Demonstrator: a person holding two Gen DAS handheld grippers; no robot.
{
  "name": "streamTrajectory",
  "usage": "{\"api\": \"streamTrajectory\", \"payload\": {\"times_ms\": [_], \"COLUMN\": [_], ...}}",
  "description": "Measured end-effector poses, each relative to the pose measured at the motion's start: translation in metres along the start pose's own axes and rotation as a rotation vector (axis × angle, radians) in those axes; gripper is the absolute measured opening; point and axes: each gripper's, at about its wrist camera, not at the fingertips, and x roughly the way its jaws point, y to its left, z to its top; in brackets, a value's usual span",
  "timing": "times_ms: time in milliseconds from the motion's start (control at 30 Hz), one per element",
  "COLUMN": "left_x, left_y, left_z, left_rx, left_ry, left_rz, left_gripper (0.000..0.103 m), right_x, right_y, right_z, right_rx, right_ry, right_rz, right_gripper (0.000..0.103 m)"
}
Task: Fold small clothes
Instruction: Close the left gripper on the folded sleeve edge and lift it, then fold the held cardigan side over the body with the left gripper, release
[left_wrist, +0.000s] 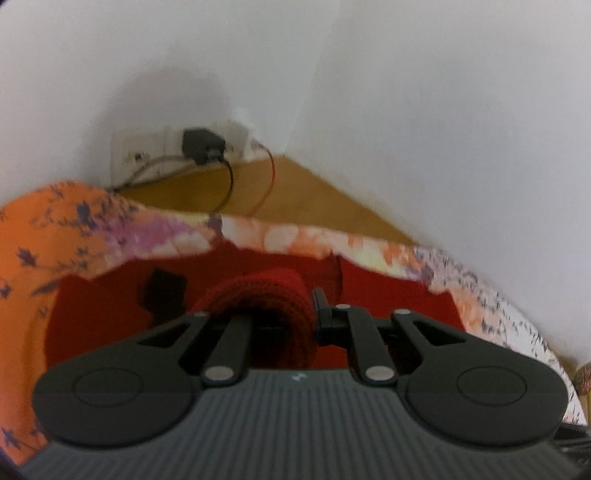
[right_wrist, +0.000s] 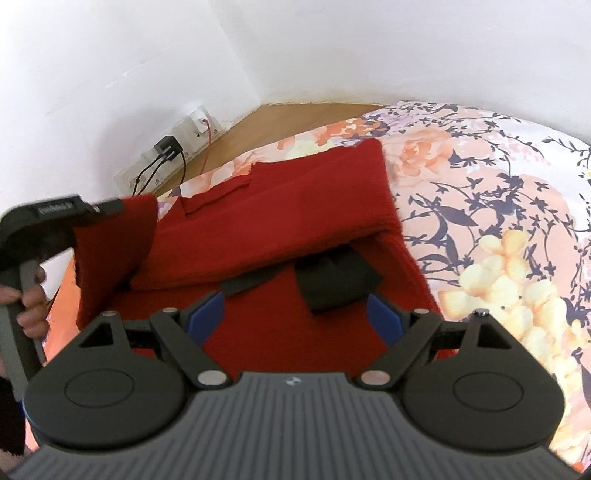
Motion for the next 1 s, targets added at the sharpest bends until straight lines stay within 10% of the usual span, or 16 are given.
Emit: {"api": "streamTrajectory", "payload": {"times_ms": [1000], "left_x": [0.027], "left_y": [-0.008], "left_z": [-0.03], "left_rx": [0.012], "left_ry": [0.181], "left_rz": [0.023], "left_gripper": [0.04], "right_x": [0.006], "right_y": [-0.002], "right_z": [0.001], "right_rx": [-0.002], "right_ry": [0.025], "right_rz": [-0.004], "right_gripper": [0.089]}}
